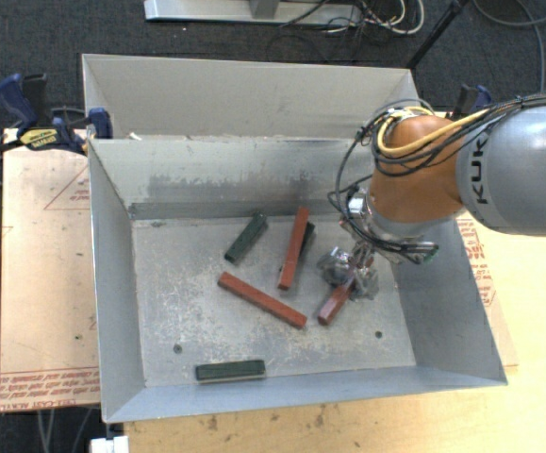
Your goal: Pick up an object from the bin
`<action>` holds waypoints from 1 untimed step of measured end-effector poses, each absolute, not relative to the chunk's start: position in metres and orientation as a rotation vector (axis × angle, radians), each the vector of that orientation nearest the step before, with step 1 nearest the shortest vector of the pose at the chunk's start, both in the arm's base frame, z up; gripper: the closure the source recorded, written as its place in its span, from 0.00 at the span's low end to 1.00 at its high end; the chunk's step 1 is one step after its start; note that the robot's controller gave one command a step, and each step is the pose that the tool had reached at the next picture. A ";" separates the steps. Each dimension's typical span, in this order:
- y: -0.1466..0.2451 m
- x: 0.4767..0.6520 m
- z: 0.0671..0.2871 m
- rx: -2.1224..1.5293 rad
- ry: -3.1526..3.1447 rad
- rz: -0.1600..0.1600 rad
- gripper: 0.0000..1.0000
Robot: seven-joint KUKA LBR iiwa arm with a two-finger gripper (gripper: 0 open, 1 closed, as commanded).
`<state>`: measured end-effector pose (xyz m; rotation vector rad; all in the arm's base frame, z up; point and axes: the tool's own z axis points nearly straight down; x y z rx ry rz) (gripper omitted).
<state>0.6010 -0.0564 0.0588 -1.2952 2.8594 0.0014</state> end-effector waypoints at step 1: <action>-0.056 0.602 0.061 -1.331 2.840 0.002 1.00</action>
Offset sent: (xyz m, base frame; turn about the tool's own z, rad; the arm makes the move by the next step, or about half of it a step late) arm 0.0001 0.0000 0.0488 0.0000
